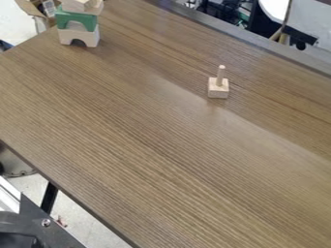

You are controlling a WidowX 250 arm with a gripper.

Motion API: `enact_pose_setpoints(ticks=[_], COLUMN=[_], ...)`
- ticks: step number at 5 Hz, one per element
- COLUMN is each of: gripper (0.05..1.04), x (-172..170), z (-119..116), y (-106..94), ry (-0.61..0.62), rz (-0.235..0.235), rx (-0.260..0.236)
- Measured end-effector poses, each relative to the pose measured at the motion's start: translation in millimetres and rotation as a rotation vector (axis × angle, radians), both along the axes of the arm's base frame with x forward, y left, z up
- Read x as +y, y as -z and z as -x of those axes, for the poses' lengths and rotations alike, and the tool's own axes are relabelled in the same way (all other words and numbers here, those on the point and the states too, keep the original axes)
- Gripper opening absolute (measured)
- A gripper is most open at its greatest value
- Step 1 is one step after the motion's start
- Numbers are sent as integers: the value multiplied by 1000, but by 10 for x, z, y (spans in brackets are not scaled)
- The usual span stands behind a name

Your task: Put the wooden block between the two objects on the table

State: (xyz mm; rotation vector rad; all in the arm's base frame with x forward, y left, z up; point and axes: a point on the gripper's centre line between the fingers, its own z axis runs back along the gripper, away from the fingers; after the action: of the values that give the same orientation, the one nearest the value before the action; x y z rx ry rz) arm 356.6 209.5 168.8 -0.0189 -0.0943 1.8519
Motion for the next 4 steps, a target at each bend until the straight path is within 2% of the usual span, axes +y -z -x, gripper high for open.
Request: enact_pose_setpoints(ticks=[3,4], gripper=[999,999], x=[278,312], z=[-110,-95], y=[148,116], ry=[-57,-61], rz=[-4,-12], rx=[62,69])
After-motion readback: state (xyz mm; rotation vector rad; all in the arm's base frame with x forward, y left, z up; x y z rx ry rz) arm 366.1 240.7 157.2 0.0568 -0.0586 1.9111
